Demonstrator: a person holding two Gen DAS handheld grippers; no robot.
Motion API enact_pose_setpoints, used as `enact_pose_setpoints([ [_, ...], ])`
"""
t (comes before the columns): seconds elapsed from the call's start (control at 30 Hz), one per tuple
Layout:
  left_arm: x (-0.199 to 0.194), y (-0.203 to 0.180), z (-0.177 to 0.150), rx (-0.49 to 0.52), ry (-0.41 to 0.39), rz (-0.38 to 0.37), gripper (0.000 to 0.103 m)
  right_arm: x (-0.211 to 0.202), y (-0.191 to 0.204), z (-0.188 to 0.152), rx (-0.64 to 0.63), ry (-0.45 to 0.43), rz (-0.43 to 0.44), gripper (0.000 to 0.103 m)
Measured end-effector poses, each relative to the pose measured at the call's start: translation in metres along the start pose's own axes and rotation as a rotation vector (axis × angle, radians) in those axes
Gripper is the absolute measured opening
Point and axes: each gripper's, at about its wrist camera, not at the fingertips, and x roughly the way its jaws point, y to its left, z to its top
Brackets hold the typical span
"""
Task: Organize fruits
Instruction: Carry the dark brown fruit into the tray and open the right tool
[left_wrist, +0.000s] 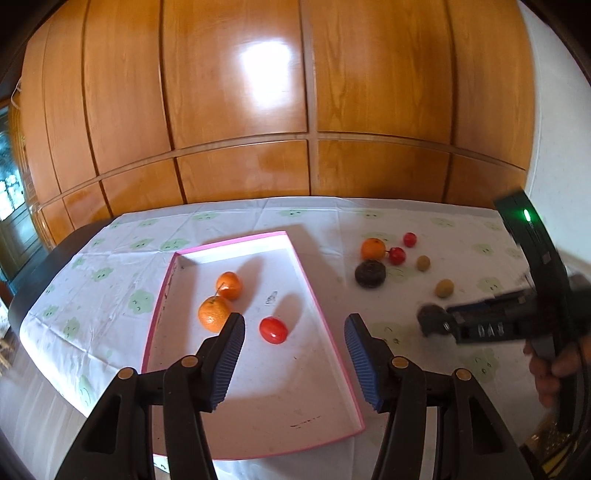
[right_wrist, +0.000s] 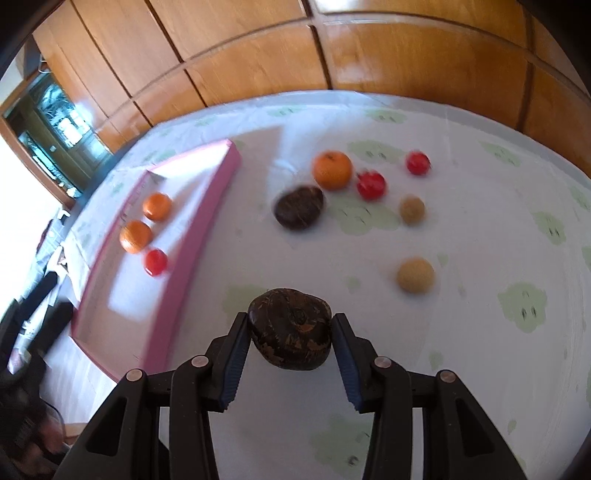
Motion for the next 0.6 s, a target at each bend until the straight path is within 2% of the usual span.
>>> enact_pose_setpoints([
  [0.2,-0.001,0.003,-0.004,-0.008,0.004,-0.004,0.057,0.0,0.042,0.037,-0.098,-0.015,0.1,0.045],
  [0.37,-0.001,0.007,-0.005,-0.017,-0.003,0.001,0.057,0.012,0.079,0.066,-0.163,0.004,0.17,0.045],
  [0.6,0.002,0.014,-0.009,-0.035,0.006,0.002,0.057,0.053,0.111,0.089,-0.219,0.076,0.172,0.045],
])
